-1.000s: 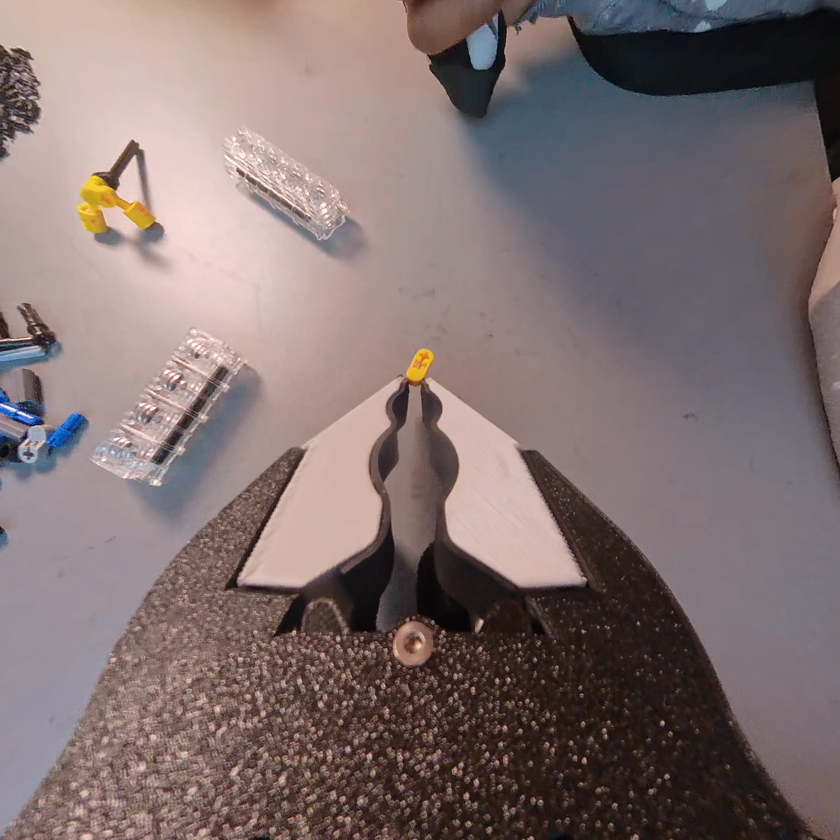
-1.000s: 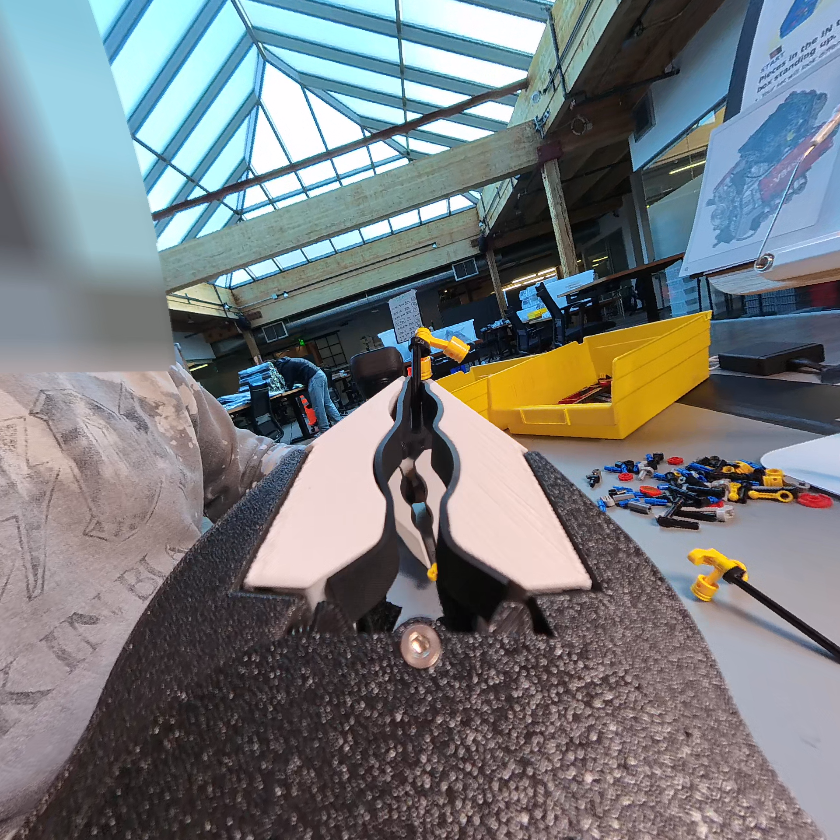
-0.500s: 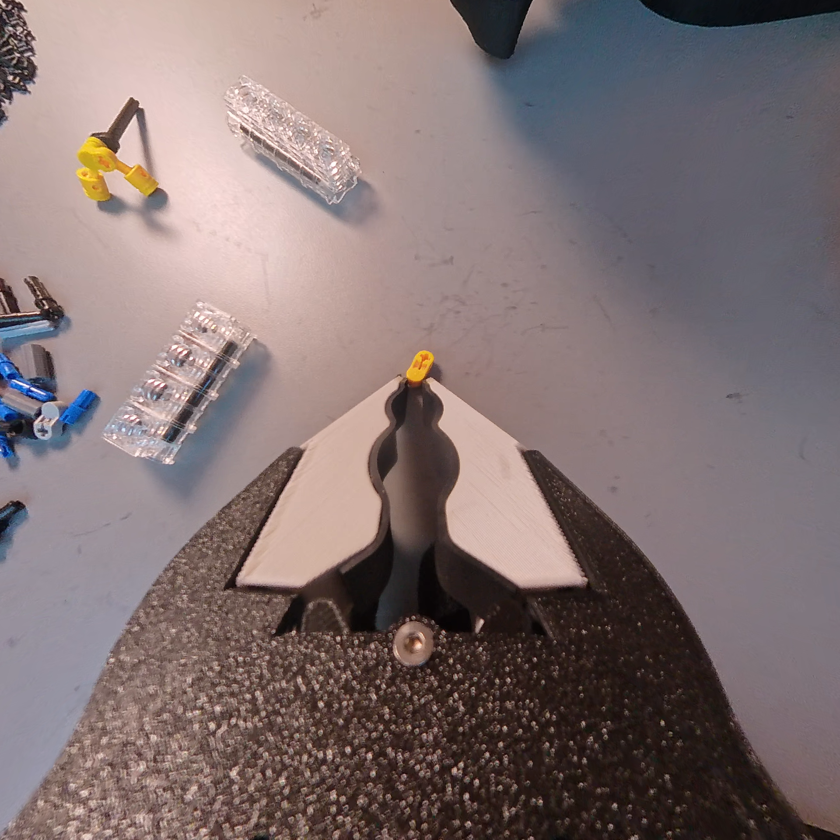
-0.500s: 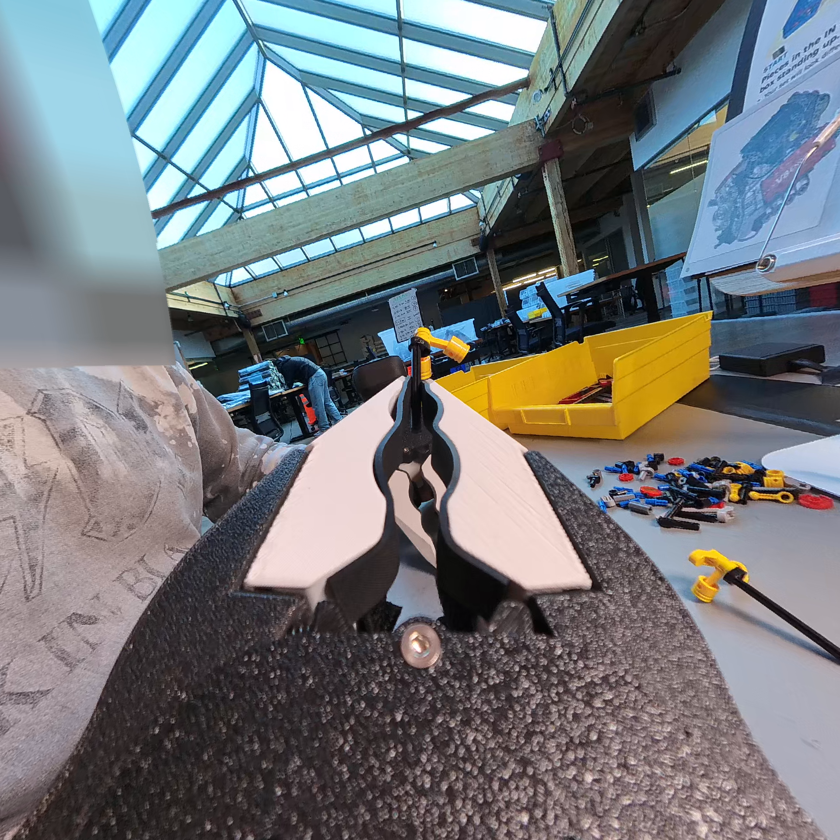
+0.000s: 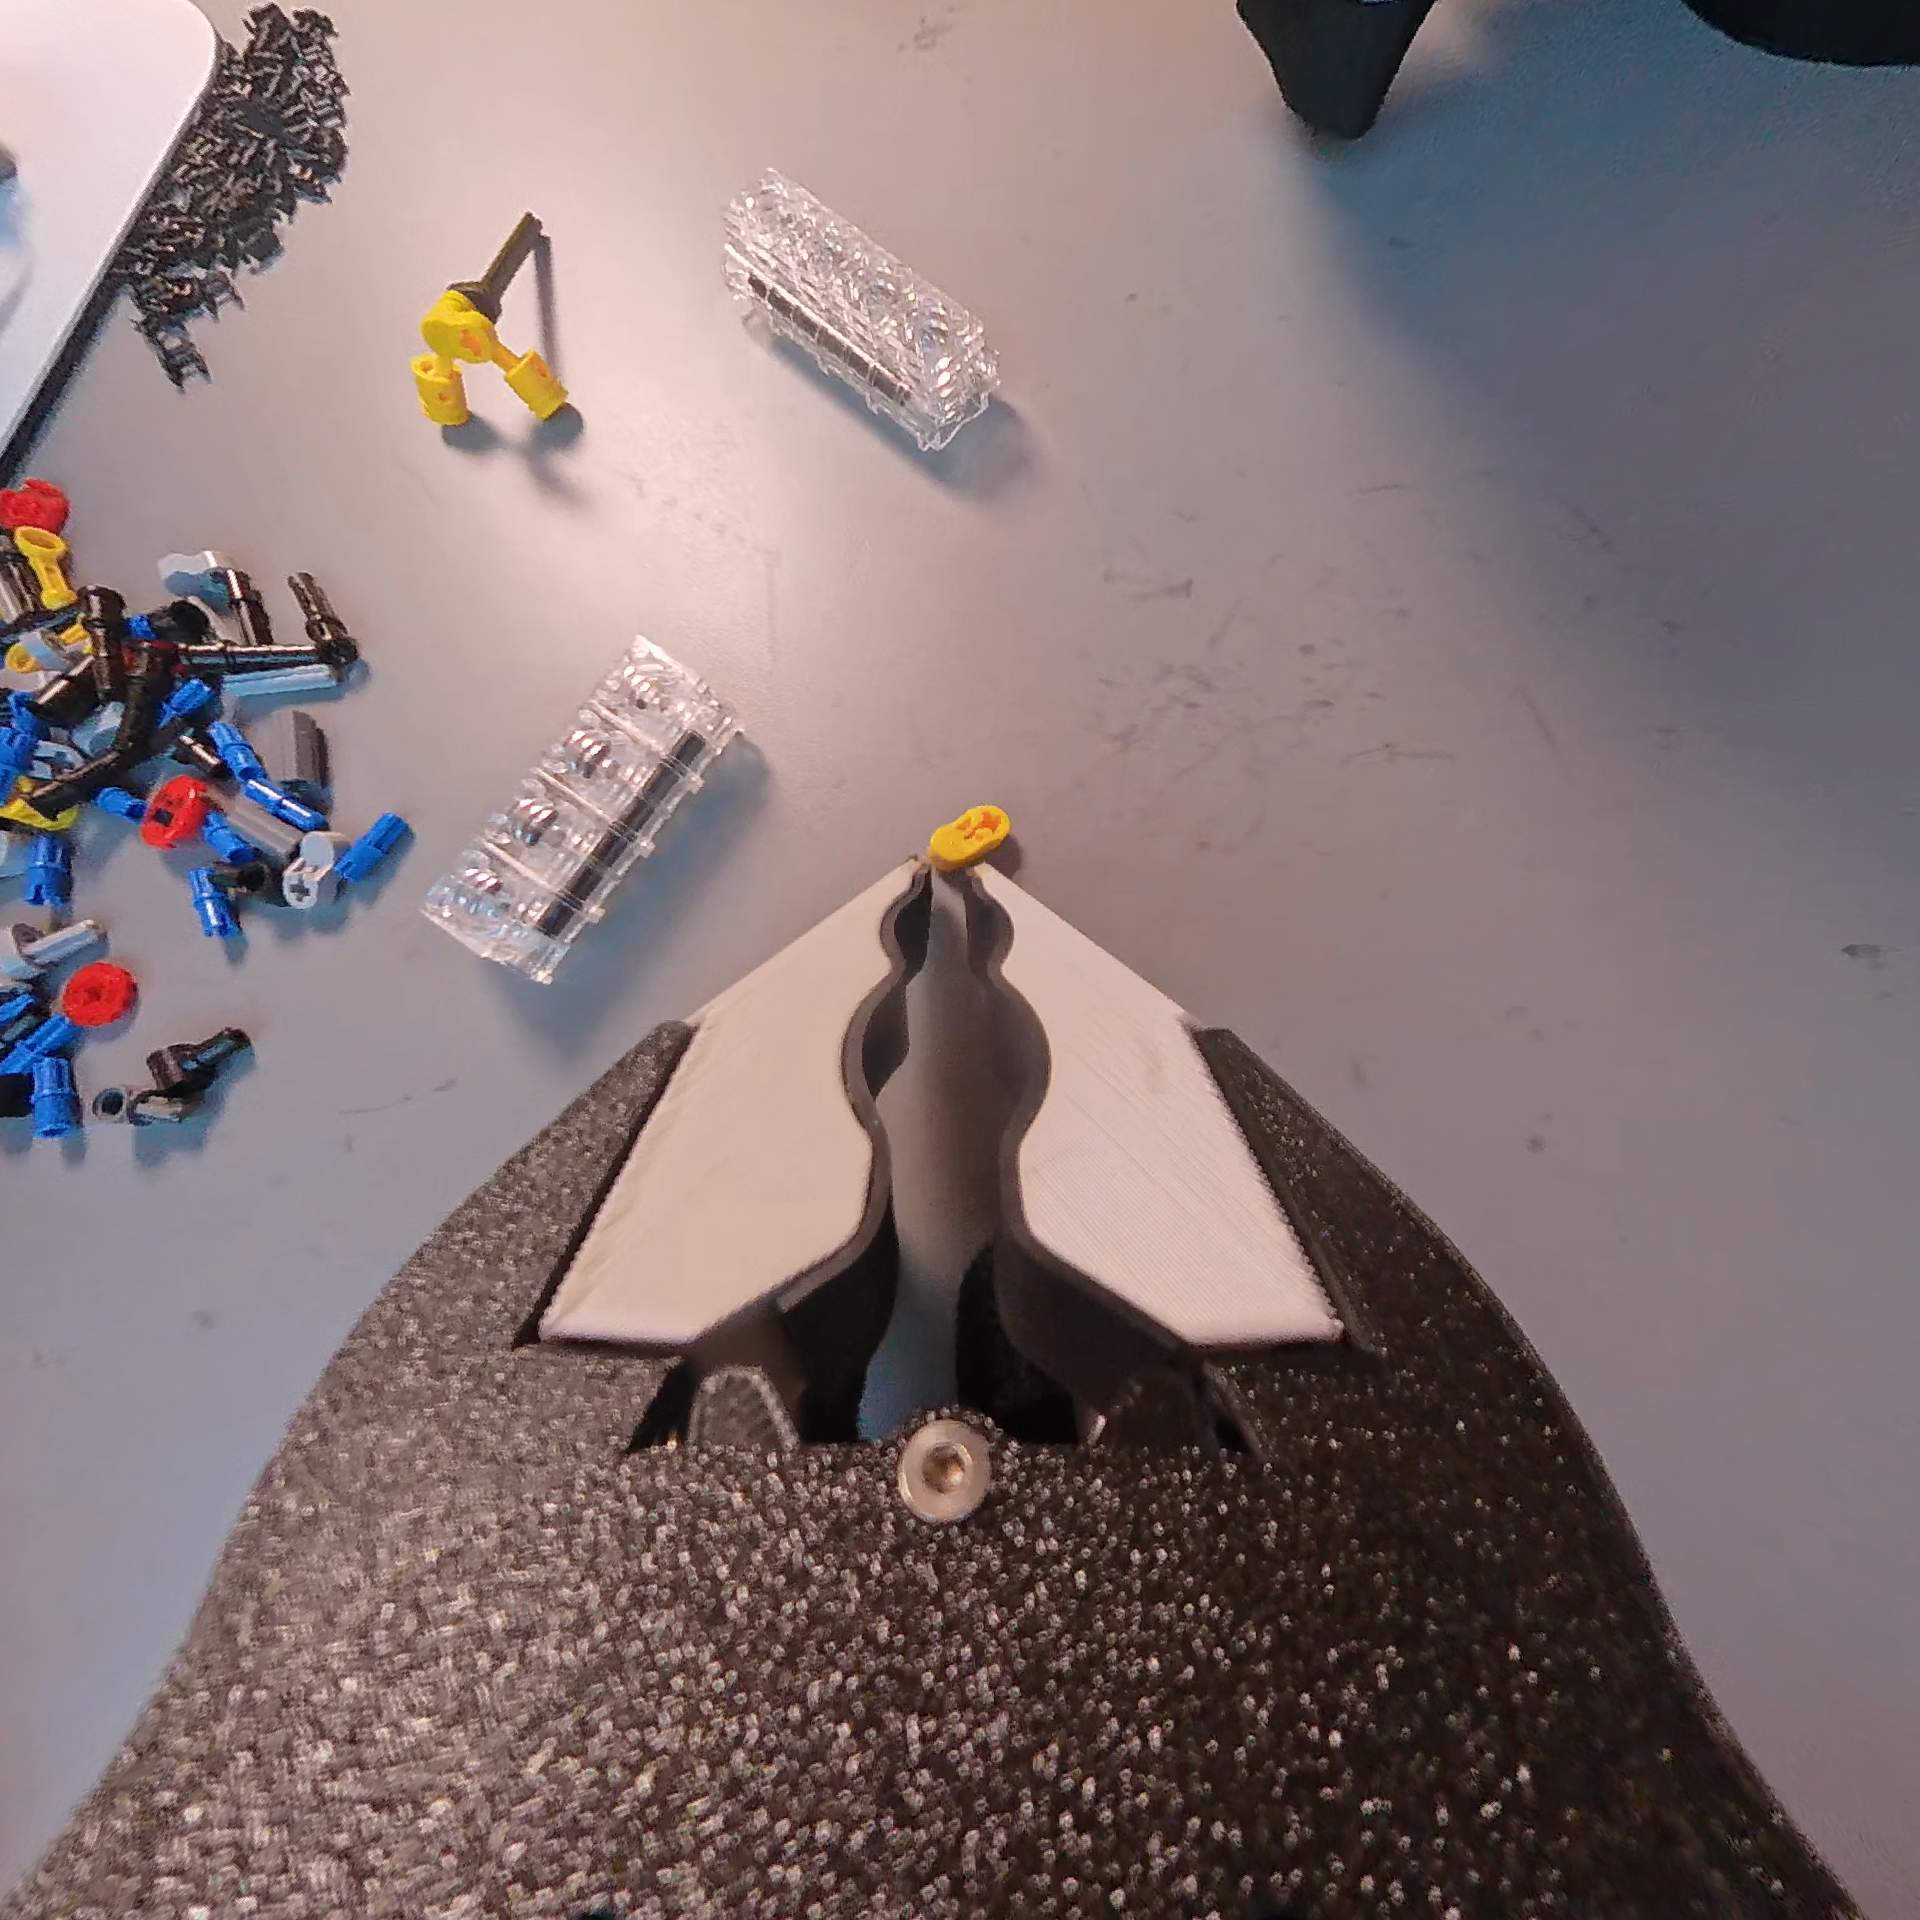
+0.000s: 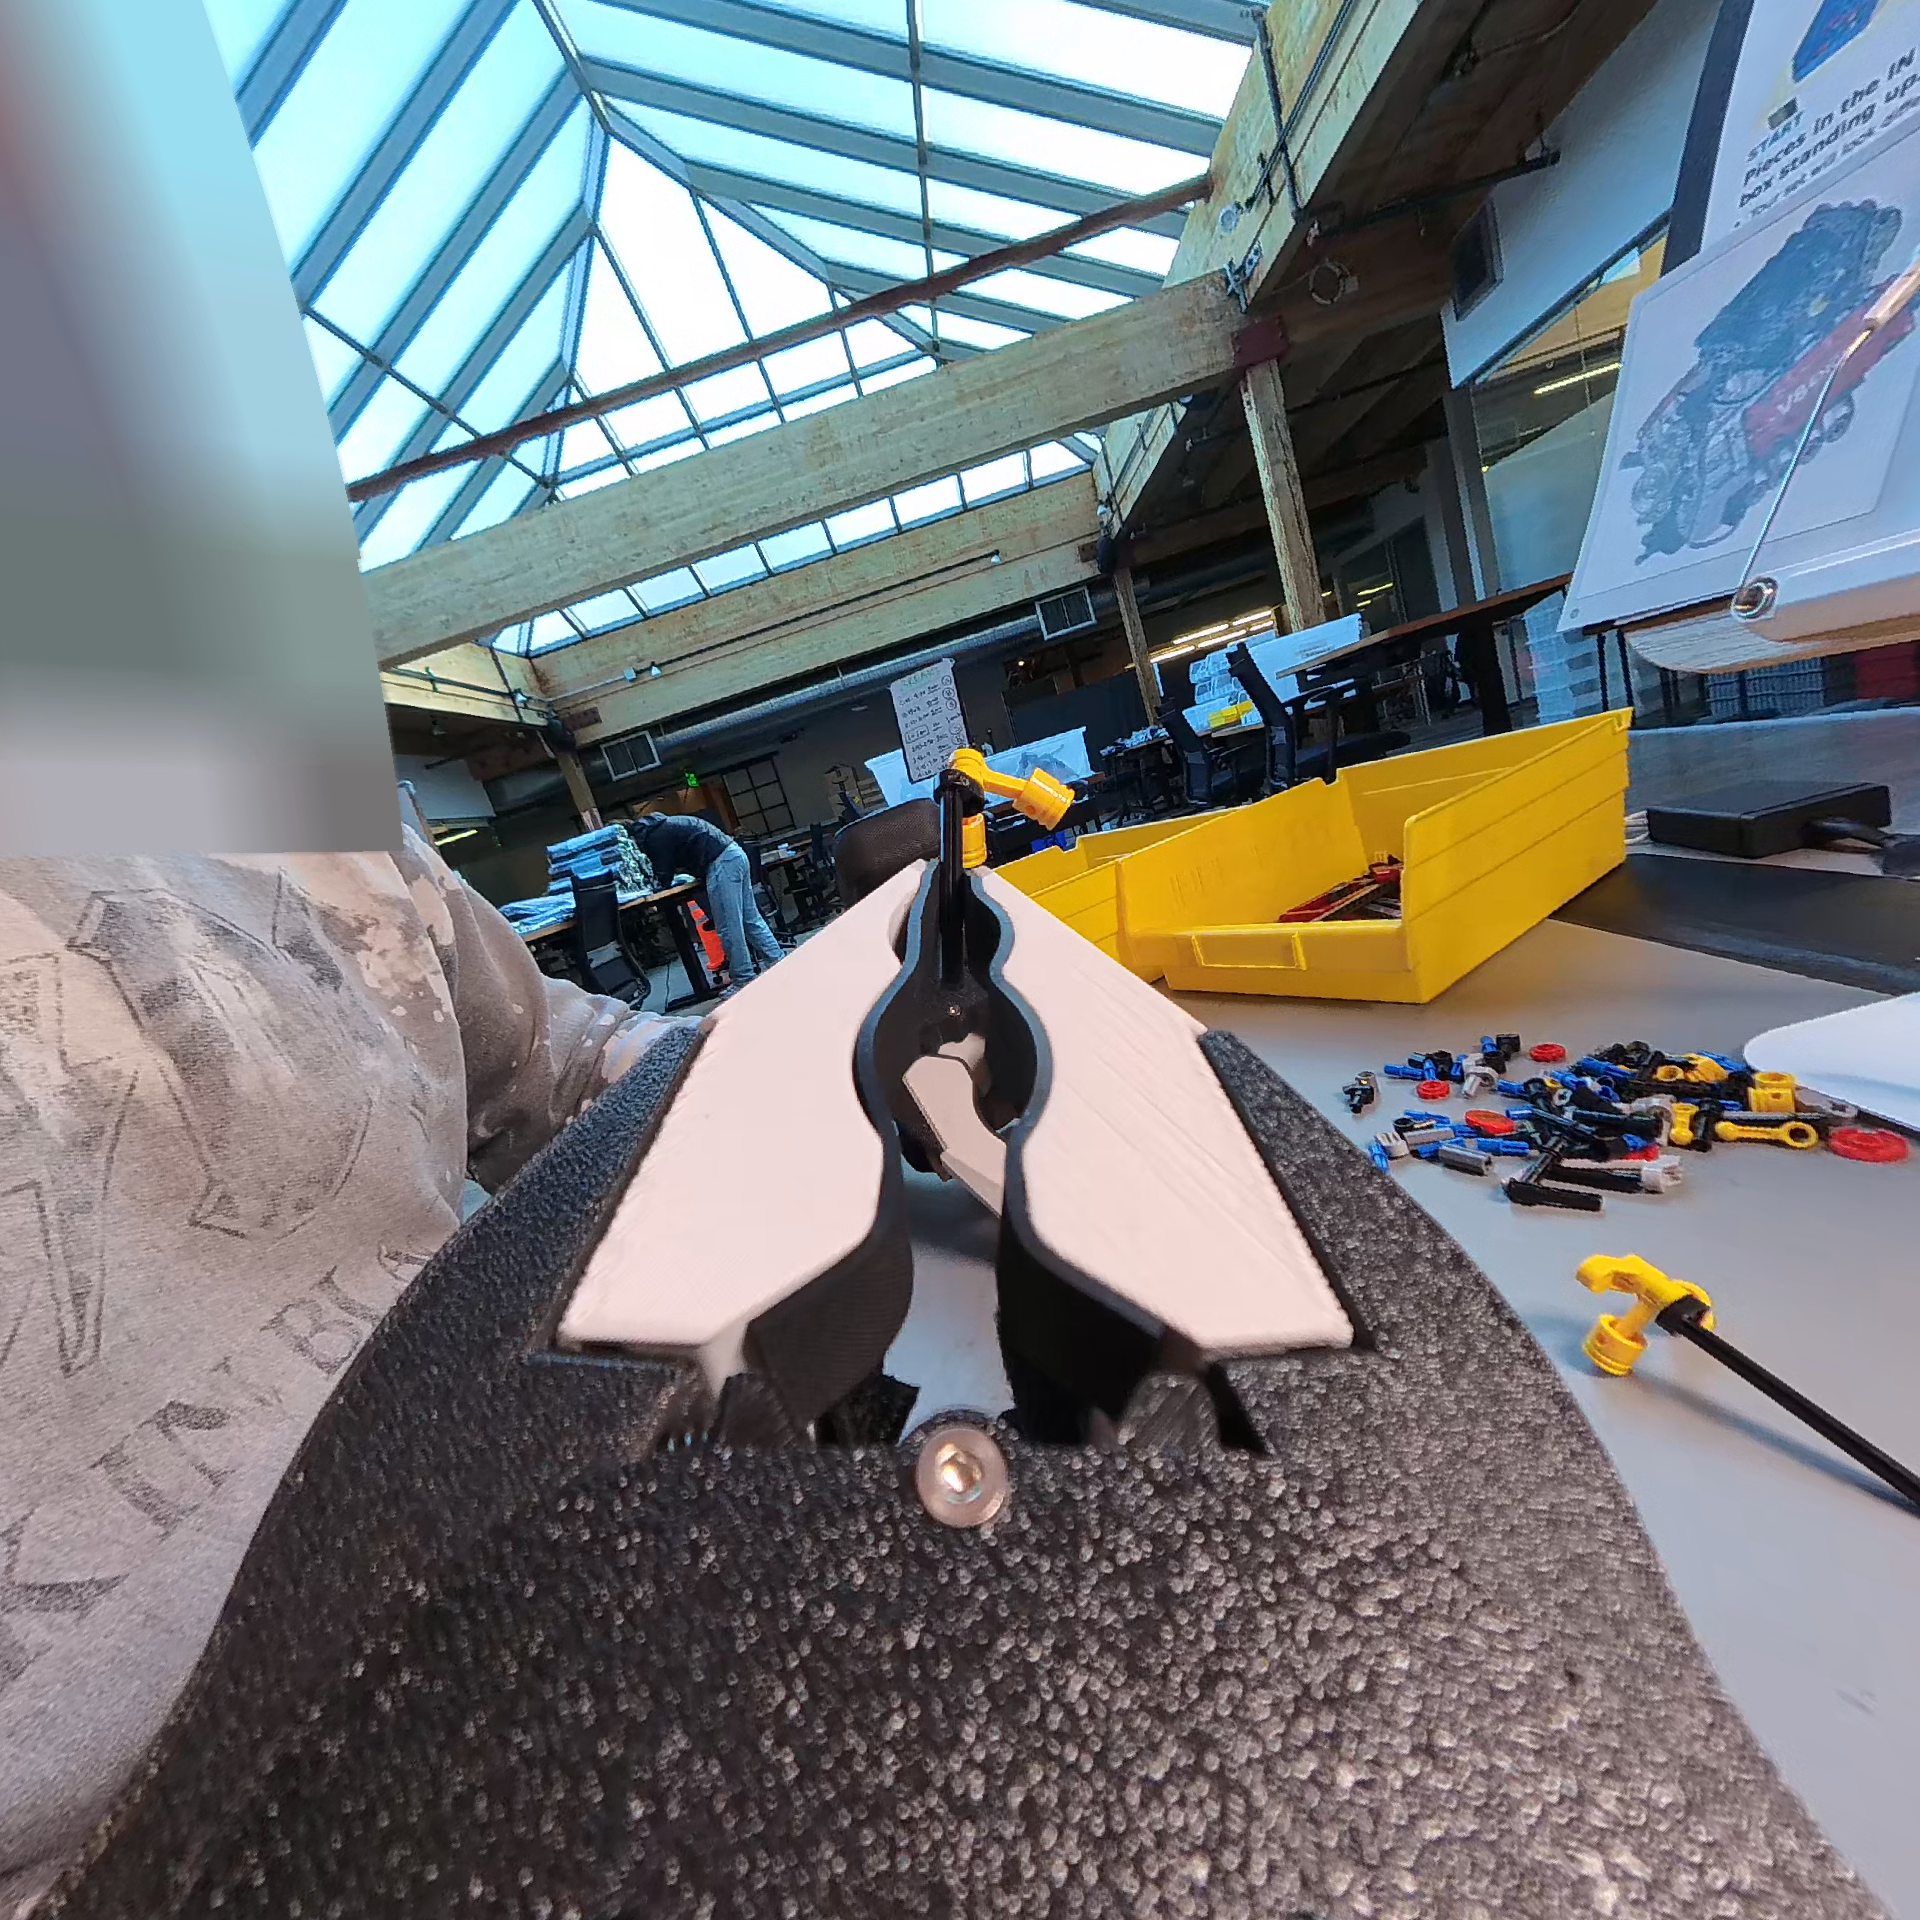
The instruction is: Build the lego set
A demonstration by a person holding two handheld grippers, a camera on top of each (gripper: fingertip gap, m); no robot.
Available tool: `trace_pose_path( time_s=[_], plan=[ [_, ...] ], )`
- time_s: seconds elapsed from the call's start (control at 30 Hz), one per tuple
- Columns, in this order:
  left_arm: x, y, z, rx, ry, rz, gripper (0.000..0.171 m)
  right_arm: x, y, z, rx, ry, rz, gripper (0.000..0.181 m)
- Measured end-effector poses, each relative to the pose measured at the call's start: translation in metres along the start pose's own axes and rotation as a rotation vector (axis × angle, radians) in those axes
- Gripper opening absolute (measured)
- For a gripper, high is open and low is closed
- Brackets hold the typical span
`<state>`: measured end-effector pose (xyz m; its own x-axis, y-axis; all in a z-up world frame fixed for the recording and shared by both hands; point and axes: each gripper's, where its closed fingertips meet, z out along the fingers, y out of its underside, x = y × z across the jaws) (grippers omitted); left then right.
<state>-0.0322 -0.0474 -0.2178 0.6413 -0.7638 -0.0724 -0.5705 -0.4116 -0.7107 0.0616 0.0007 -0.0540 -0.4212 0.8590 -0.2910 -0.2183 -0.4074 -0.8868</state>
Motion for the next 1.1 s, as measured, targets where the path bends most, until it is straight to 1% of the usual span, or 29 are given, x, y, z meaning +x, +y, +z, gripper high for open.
trace_pose_path(
  time_s=[0.1,0.17,0.23,0.33,0.37,0.43,0.5,0.6,0.8,0.9,1.1],
  plan=[
    [-0.002,0.0,-0.001,-0.004,-0.011,0.001,0.006,0.0,0.0,0.0,-0.001,0.0,-0.001,0.004],
    [0.003,-0.004,-0.004,0.013,0.02,-0.01,0.0,0.0,0.0,0.0,-0.001,0.002,-0.001,0.003],
    [0.009,-0.006,-0.005,0.022,0.061,-0.03,0.0,0.001,0.0,0.0,0.0,0.003,0.0,0.004],
    [0.008,-0.004,-0.003,0.0,0.053,-0.055,0.0,0.001,0.001,0.0,-0.002,0.003,0.0,0.003],
    [0.009,-0.002,-0.001,-0.011,0.058,-0.065,0.002,0.001,0.001,0.0,-0.003,0.003,0.0,0.003],
    [0.009,0.001,0.002,-0.023,0.062,-0.086,0.01,0.001,0.001,0.0,-0.003,0.003,0.001,0.003],
    [0.01,-0.003,0.003,-0.004,0.068,-0.09,0.016,0.001,0.001,0.0,-0.003,0.002,0.002,0.003],
    [0.009,-0.003,0.005,-0.006,0.058,-0.09,0.018,0.001,0.001,0.0,-0.004,0.002,0.002,0.003],
    [0.007,-0.008,0.007,0.009,0.035,-0.112,0.014,0.001,0.001,0.0,-0.003,0.003,0.002,0.003],
    [0.002,-0.006,0.008,-0.005,-0.004,-0.114,0.011,0.001,0.001,0.0,-0.004,0.002,0.0,0.003],
    [0.004,-0.006,0.008,-0.008,0.005,-0.109,0.008,0.0,0.001,0.0,-0.006,0.002,-0.003,0.003]
  ],
)
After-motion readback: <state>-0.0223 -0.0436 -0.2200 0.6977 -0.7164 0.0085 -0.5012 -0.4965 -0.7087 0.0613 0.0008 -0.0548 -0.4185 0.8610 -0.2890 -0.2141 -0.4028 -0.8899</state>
